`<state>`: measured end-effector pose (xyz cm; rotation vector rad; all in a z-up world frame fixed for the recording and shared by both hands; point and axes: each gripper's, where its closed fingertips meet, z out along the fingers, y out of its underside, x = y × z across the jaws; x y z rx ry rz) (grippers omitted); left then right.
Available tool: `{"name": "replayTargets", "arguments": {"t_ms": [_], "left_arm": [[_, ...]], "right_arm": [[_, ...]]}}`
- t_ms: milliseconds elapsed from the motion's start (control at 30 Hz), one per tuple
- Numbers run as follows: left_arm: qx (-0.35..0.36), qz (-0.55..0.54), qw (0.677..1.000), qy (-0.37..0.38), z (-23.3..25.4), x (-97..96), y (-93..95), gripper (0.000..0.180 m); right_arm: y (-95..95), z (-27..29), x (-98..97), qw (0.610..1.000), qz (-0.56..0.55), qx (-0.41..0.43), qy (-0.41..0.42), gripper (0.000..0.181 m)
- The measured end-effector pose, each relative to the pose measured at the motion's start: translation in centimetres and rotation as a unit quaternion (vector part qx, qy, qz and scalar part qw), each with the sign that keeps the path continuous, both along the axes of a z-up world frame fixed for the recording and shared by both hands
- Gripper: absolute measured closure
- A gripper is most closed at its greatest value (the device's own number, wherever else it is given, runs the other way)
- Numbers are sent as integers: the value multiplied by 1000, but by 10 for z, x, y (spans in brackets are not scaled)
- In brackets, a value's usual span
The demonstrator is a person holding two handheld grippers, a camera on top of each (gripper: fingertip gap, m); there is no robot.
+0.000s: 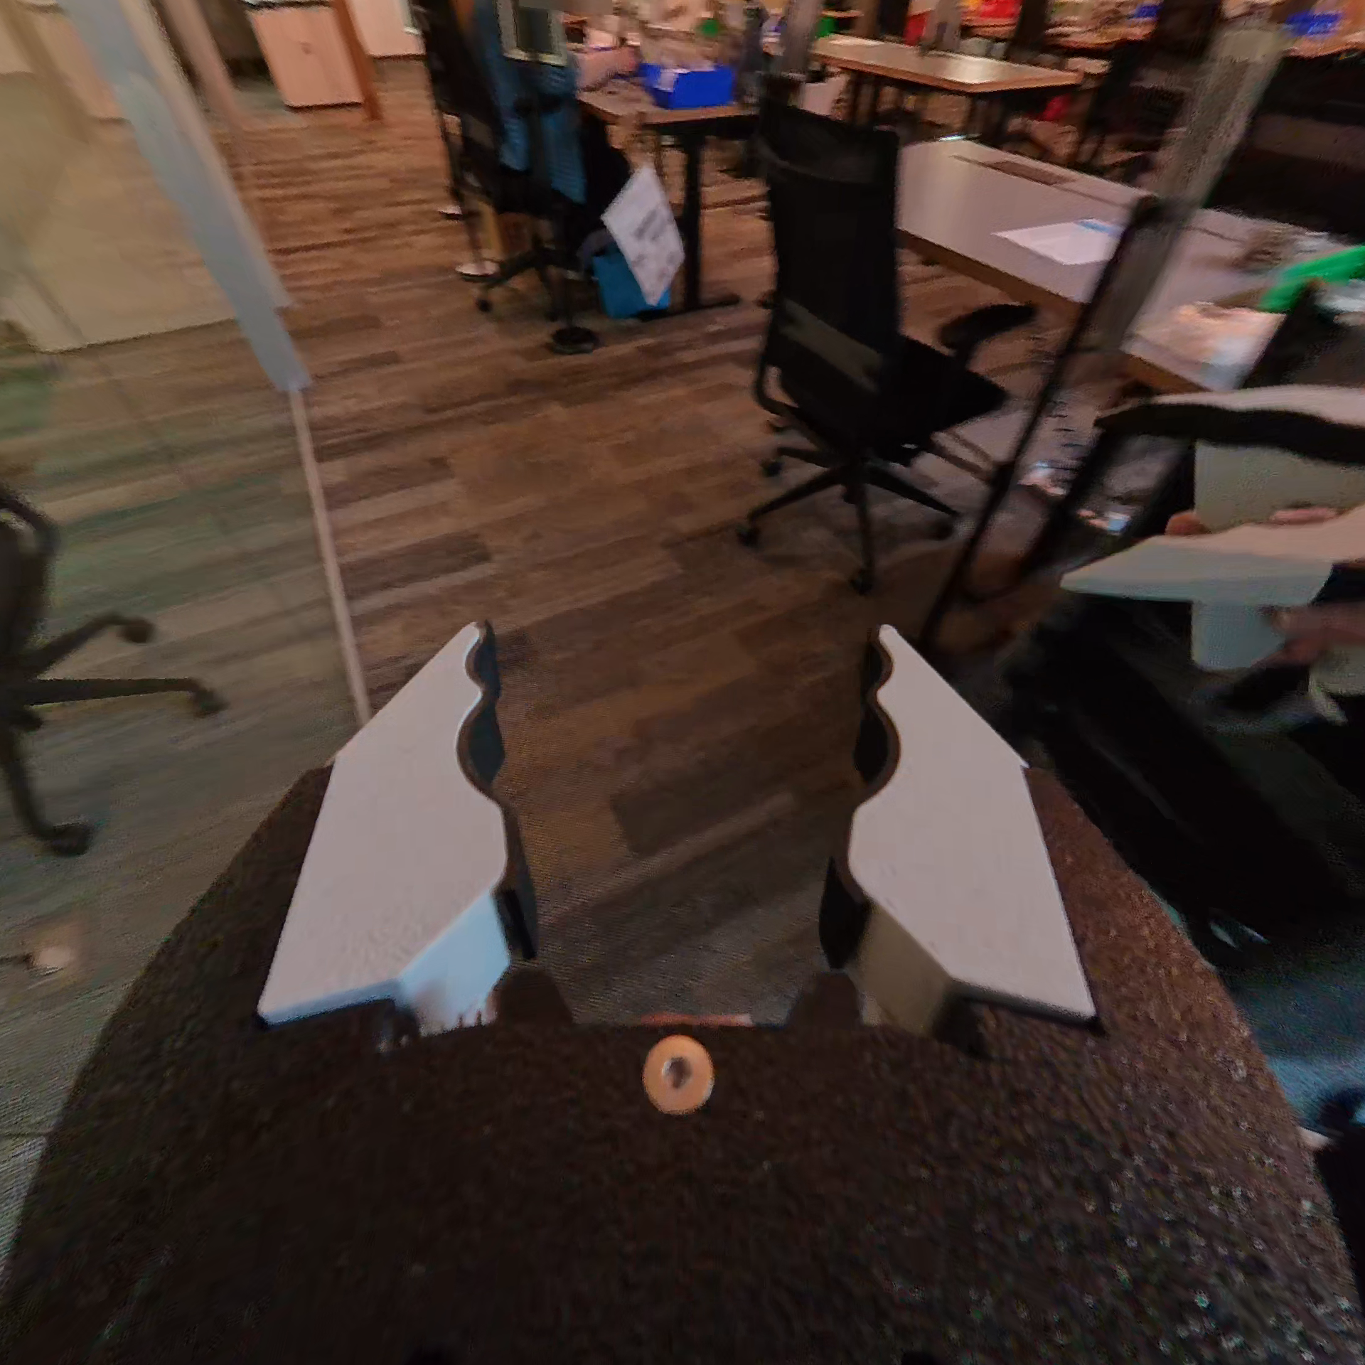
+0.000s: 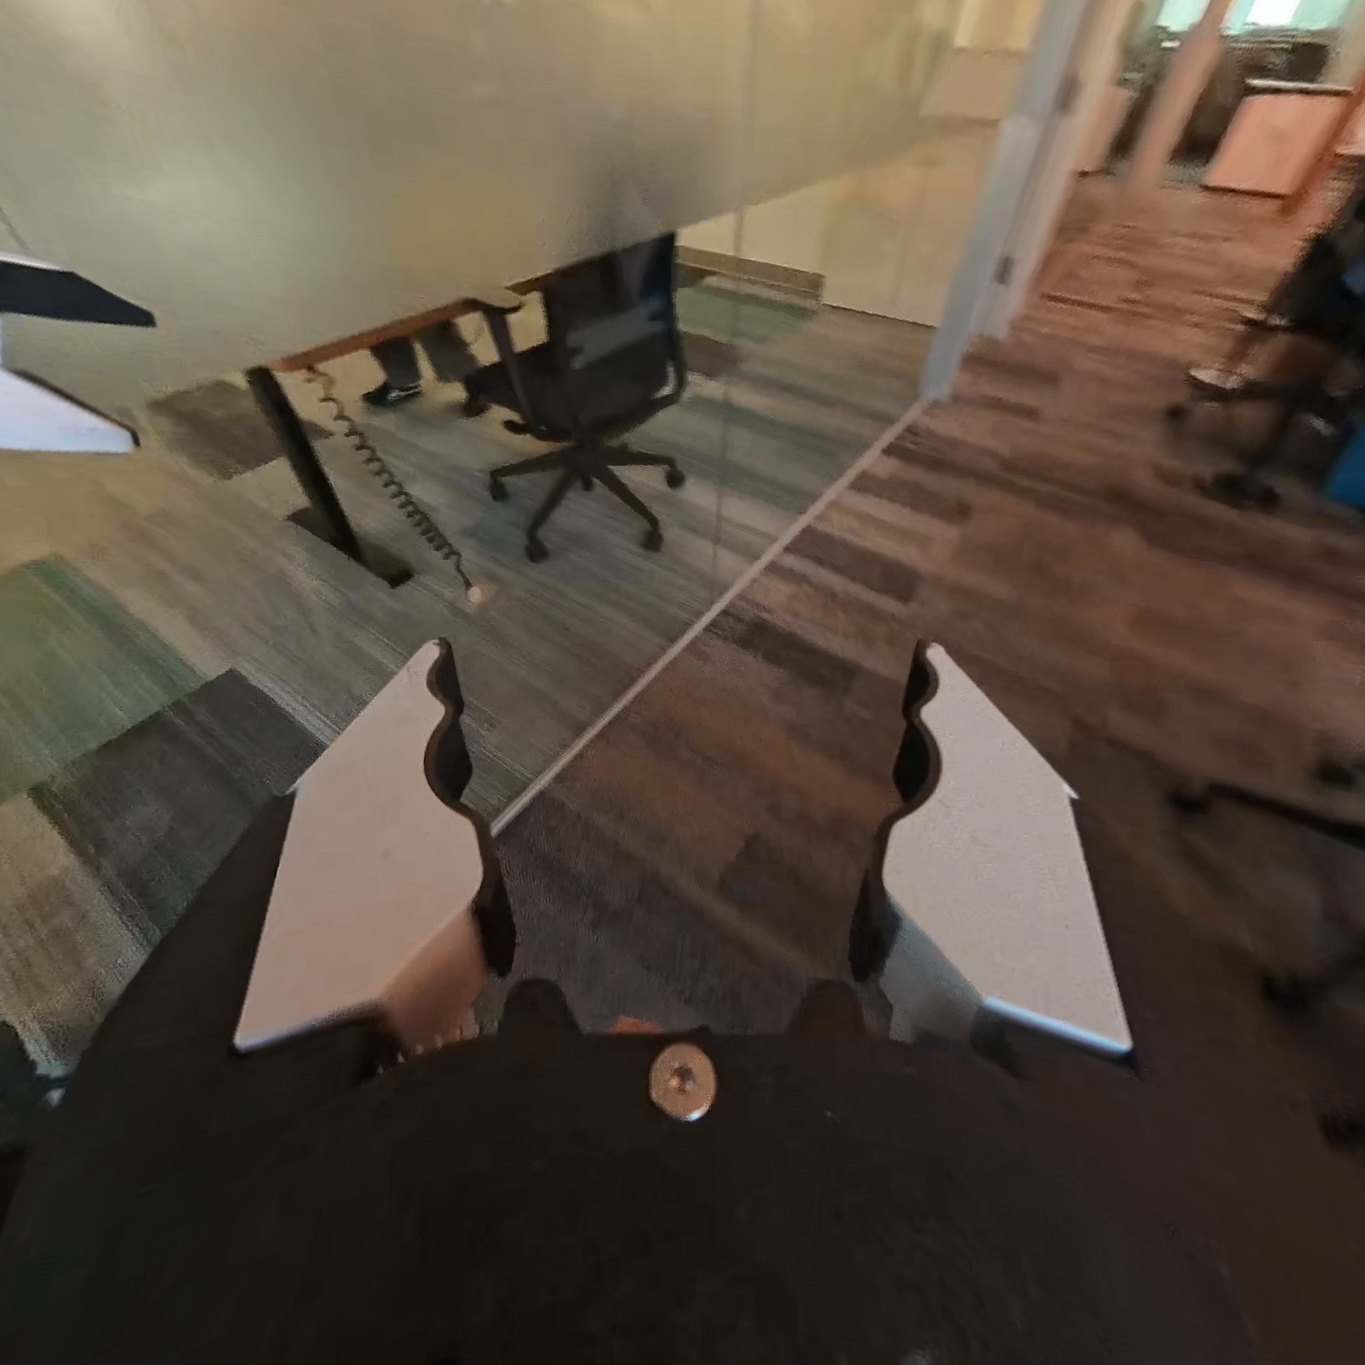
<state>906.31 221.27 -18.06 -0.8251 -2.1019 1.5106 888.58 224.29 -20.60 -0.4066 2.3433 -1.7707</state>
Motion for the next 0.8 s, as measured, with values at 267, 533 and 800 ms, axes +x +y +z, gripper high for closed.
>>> {"name": "replayTargets", "arguments": {"t_ms": [267, 533, 800], "left_arm": [[15, 92, 996, 6, -41, -3, -229, 84], [45, -63, 996, 40, -35, -181, -508, 84], [24, -158, 987, 7, -8, -352, -734, 84]], "right_arm": [[-265, 18, -27, 996, 59, -20, 62, 70], [-462, 10, -215, 987, -104, 1, 120, 65], [-579, -6, -387, 955, -272, 35, 114, 61]]}}
